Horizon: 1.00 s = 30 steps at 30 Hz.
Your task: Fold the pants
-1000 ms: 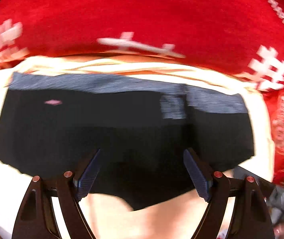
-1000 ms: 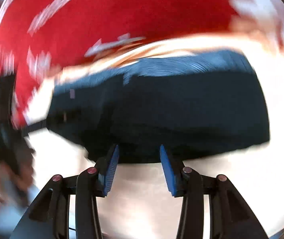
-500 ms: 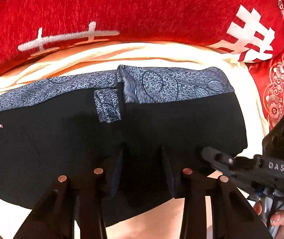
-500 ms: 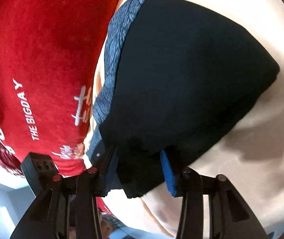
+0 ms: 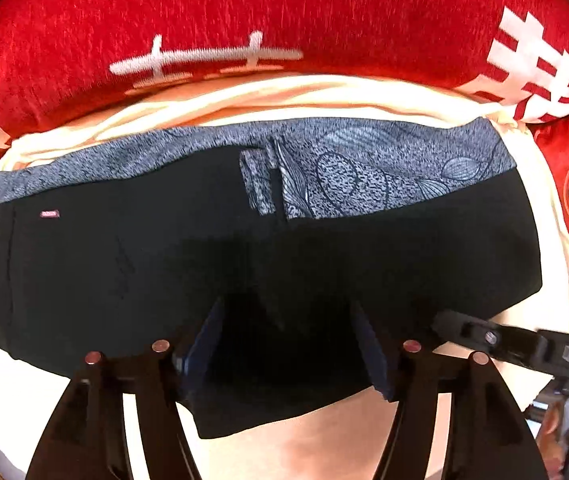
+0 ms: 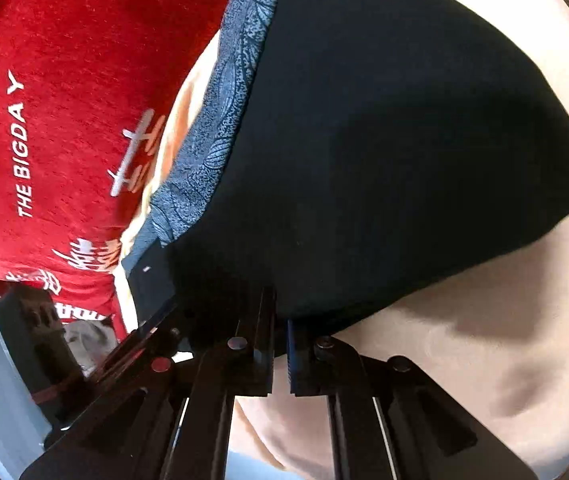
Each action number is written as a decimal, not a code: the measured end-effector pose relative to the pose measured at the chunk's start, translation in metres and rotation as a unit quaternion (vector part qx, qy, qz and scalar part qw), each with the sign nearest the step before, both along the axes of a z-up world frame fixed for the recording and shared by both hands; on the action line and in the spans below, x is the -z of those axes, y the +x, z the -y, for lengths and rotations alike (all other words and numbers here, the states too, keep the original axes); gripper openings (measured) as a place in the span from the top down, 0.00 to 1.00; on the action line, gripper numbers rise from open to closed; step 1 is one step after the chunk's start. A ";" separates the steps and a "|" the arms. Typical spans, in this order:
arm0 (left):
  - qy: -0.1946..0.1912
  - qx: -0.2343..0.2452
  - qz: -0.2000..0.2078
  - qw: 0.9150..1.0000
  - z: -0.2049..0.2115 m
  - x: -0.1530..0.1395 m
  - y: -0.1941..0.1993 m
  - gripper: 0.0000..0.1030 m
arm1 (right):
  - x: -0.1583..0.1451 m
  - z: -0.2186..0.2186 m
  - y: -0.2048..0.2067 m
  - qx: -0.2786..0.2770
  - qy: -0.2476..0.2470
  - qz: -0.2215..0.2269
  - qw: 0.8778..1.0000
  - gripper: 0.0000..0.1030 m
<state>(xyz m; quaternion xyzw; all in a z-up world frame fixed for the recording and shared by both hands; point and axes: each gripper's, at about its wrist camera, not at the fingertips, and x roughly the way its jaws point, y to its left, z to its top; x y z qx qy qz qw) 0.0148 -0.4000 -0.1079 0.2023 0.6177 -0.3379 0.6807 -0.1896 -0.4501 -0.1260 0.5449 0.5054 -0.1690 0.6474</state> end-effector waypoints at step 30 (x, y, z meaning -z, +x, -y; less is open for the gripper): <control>0.037 -0.019 0.010 0.999 0.049 0.025 0.006 0.19 | -0.015 0.140 0.027 -0.100 -0.133 -0.060 0.984 0.60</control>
